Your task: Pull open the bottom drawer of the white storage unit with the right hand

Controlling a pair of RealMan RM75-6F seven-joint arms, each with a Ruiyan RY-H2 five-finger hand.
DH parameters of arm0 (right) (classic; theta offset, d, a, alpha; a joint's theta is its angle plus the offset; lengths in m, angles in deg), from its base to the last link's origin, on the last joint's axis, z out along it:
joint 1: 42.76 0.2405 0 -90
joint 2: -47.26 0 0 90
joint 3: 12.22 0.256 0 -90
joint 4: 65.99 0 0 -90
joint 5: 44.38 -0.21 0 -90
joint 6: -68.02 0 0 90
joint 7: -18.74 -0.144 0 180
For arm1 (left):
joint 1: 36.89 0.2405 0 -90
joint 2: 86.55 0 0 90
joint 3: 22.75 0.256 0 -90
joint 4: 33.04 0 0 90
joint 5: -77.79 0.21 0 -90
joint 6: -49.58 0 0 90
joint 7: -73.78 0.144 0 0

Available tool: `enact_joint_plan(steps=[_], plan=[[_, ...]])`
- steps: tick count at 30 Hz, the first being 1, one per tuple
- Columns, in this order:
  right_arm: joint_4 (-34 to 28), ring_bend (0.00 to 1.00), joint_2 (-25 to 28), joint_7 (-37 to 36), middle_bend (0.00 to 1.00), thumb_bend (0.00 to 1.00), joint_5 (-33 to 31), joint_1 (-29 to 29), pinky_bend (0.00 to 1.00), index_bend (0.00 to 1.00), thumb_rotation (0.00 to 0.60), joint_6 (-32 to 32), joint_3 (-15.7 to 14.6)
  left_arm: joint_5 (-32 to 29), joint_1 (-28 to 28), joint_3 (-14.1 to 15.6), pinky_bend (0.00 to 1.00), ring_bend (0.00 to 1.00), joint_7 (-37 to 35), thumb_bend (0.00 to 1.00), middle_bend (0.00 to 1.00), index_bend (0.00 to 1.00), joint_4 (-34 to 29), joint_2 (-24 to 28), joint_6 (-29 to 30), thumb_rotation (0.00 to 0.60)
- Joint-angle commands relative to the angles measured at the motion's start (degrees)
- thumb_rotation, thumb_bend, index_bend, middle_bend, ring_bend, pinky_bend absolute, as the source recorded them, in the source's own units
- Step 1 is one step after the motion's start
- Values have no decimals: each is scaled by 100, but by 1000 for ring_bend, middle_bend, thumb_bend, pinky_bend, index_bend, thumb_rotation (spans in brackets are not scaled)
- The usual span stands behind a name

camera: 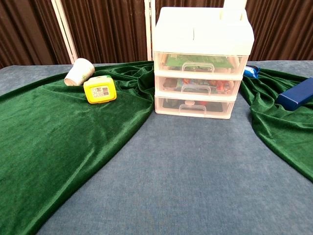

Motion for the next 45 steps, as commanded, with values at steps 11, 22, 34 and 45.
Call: enact_joint_plan(steps=[11, 22, 34, 45], plan=[[-59, 0, 28, -2, 0, 344, -43, 58, 0, 59, 600, -35, -74, 12, 4, -6, 0, 0, -22, 45, 0, 0, 4, 7, 22, 600], [-737, 826, -59, -360, 798, 350, -451, 449, 704, 168, 600, 617, 14, 45, 22, -16, 0, 0, -62, 45, 0, 0, -29, 35, 83, 600], [-1892, 917, -472, -1556, 899, 493, -2755, 1697, 774, 136, 600, 3114, 716, 200, 88, 9, 0, 0, -299, 45, 0, 0, -94, 138, 258, 600], [-981, 917, -1750, -1890, 898, 547, -4013, 2374, 774, 138, 600, 3524, 1097, 237, 79, 9, 0, 0, -703, 45, 0, 0, -60, 256, 237, 600]])
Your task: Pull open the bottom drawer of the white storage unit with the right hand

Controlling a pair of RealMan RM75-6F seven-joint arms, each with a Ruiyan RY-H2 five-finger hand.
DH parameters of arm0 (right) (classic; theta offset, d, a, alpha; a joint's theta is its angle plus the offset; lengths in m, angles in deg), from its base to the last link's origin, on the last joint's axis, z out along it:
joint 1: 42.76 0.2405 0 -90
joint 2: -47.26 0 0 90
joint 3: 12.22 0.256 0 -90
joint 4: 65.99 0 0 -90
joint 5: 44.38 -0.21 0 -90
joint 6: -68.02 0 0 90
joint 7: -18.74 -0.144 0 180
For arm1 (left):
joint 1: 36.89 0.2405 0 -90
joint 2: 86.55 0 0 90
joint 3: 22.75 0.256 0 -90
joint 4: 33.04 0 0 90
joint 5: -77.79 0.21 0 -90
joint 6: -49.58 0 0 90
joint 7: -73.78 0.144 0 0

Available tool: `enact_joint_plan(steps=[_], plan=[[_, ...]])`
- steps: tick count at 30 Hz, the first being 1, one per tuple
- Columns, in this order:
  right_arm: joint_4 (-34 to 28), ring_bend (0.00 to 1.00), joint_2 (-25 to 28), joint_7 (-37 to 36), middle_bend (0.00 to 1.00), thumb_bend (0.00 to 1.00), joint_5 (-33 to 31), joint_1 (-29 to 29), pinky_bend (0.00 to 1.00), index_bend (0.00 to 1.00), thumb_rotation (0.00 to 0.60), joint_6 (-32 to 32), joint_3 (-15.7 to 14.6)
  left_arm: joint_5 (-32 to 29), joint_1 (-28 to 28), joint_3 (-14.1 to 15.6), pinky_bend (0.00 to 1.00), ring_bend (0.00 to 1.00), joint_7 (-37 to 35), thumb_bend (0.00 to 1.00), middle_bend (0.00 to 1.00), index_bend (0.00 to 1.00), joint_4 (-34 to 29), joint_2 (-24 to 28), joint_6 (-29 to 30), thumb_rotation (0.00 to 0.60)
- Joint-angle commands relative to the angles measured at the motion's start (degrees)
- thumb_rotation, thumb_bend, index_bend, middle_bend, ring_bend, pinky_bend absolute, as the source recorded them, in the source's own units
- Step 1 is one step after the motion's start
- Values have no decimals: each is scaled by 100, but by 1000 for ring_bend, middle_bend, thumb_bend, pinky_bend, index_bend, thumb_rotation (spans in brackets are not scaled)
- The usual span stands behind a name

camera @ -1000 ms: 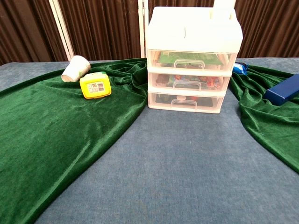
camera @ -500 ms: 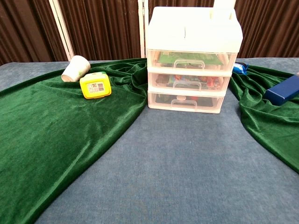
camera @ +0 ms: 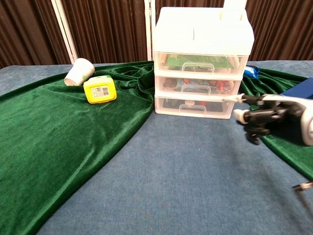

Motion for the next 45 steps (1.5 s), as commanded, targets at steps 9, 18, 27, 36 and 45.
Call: enact_joint_plan(steps=[9, 18, 27, 36, 45], plan=[[1172, 914, -1259, -126, 891, 554, -661, 471, 773, 147, 600, 135, 234, -39, -24, -32, 0, 0, -343, 45, 0, 0, 89, 100, -57, 600], [1952, 914, -1857, -294, 889, 555, -833, 657, 773, 147, 600, 392, 460, -80, -46, -43, 0, 0, -462, 45, 0, 0, 132, 132, -122, 600], [2490, 912, -2301, -555, 887, 560, -640, 748, 772, 148, 600, 611, 727, -161, -85, -59, 0, 0, -557, 45, 0, 0, 173, 137, -239, 600], [2880, 911, -2620, -819, 886, 566, -375, 837, 772, 149, 600, 702, 1002, -224, -138, -65, 0, 0, -674, 46, 0, 0, 238, 140, -380, 600], [3193, 908, -2808, -953, 886, 573, -340, 898, 772, 157, 600, 839, 1129, -274, -154, -78, 0, 0, -752, 45, 0, 0, 266, 157, -433, 600]])
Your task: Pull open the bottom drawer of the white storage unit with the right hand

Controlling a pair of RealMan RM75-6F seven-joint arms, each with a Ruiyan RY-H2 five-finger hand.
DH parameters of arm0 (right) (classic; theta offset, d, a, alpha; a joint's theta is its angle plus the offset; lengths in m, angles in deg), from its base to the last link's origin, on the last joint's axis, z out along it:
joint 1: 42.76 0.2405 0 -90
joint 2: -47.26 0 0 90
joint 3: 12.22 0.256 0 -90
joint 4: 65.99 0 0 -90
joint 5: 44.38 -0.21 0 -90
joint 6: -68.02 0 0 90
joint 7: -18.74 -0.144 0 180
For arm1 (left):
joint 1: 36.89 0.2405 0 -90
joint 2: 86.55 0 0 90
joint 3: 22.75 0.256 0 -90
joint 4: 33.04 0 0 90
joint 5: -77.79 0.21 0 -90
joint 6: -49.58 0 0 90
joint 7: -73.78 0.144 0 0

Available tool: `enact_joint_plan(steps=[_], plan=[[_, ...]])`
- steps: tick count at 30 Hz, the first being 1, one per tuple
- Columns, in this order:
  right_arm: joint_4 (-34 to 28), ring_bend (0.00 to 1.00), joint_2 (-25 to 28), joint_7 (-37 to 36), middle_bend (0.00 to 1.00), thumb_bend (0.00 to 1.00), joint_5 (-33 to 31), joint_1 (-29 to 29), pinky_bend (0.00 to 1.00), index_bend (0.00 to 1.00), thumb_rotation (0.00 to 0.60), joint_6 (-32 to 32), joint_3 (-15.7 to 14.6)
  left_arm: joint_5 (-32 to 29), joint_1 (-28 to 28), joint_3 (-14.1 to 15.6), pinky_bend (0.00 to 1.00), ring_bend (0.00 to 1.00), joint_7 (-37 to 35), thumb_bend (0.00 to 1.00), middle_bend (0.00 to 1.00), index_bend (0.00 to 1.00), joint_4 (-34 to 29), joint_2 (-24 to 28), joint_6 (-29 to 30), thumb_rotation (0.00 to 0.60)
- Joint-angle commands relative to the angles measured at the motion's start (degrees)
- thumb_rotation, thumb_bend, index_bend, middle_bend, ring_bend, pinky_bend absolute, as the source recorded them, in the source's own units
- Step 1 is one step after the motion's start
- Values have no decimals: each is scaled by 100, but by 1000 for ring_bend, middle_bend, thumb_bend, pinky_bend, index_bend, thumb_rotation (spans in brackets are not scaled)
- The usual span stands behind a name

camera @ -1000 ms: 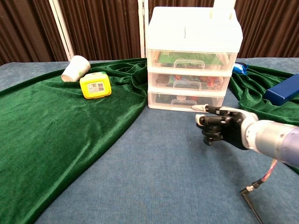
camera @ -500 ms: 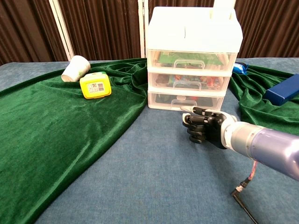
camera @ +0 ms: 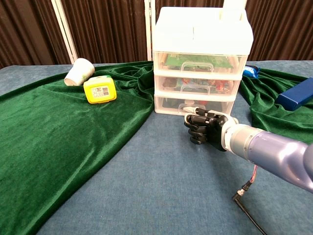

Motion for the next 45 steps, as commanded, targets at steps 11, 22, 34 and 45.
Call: enact_joint_plan(steps=[11, 22, 34, 45], plan=[[91, 908, -105, -17, 886, 581, 49, -50, 772, 164, 600, 17, 42, 19, 5, 12, 0, 0, -30, 45, 0, 0, -27, 26, 9, 600], [465, 907, -217, -439, 887, 583, 89, 102, 772, 232, 600, 668, 327, 40, 7, 19, 0, 0, -62, 46, 0, 0, -43, 47, 22, 600], [273, 908, -140, -660, 893, 591, 222, -69, 772, 387, 600, 809, 370, 43, 1, 25, 0, 0, -91, 45, 0, 0, -33, 55, 8, 600], [-212, 908, 109, -810, 893, 592, 498, -420, 772, 397, 600, 796, 259, 76, 12, 41, 0, 0, -20, 45, 0, 0, -82, 60, 42, 600]])
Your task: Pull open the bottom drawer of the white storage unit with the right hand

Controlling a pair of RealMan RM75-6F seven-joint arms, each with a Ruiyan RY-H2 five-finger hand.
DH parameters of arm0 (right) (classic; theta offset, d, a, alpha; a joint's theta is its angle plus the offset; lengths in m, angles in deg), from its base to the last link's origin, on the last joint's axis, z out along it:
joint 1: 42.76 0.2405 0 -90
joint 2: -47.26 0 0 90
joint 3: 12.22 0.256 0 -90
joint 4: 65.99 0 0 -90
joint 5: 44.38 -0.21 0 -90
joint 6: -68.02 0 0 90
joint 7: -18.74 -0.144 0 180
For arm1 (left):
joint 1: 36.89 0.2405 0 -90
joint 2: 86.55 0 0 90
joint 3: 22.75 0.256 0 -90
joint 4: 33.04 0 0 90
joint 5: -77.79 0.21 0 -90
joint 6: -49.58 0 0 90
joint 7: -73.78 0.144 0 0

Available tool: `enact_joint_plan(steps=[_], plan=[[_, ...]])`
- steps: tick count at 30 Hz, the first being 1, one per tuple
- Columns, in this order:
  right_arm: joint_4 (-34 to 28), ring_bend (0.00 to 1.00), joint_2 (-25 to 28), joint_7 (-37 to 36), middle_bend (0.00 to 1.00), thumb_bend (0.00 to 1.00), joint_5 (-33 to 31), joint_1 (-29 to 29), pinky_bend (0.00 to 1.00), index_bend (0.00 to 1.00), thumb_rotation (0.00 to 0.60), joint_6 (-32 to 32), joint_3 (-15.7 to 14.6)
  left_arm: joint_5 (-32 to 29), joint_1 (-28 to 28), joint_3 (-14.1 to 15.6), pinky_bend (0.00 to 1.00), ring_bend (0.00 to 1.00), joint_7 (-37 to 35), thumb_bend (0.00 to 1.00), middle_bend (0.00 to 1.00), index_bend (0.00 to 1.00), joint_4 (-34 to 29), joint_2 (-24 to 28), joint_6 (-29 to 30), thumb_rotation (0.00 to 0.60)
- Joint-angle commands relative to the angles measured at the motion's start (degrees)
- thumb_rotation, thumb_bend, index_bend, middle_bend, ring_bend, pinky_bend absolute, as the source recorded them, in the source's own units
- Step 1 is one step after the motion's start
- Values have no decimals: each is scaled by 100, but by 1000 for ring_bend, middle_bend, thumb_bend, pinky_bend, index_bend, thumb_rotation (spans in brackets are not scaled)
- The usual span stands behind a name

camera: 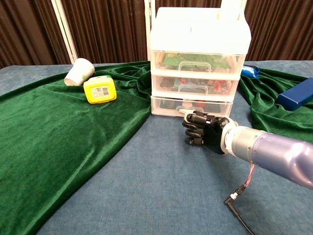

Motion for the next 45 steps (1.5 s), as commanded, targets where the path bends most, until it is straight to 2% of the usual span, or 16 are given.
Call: enact_joint_plan(steps=[1, 10, 14, 19, 22, 36, 45], plan=[[-78, 908, 43, -27, 893, 592, 74, -55, 772, 397, 600, 1, -31, -4, 0, -1, 0, 0, 8, 45, 0, 0, -2, 0, 0, 600], [-518, 908, 216, -91, 892, 599, 482, -395, 772, 397, 600, -235, -258, -23, -8, -4, 0, 0, 1, 45, 0, 0, 8, -4, -23, 600], [-748, 908, 243, 190, 890, 595, 965, -568, 772, 370, 600, -828, -480, -19, -3, -8, 0, 0, 4, 45, 0, 0, 1, -2, -3, 600], [-615, 908, 184, 1431, 888, 592, 1675, -602, 773, 327, 600, -1954, -875, -7, 13, -9, 0, 0, 19, 45, 0, 0, -12, 4, 39, 600], [-487, 908, 124, 2198, 888, 592, 1820, -585, 773, 311, 600, -2446, -1003, 3, 28, -11, 0, 0, 34, 45, 0, 0, -26, 8, 76, 600], [-207, 908, 33, 5464, 888, 592, 1608, -342, 772, 284, 600, -3662, -1129, -3, 55, -13, 0, 0, 164, 46, 0, 0, -92, 6, 126, 600], [-120, 908, -23, 5826, 889, 592, 1259, -251, 772, 285, 600, -3617, -1107, -13, 55, -18, 0, 0, 135, 46, 0, 0, -85, 15, 116, 600]])
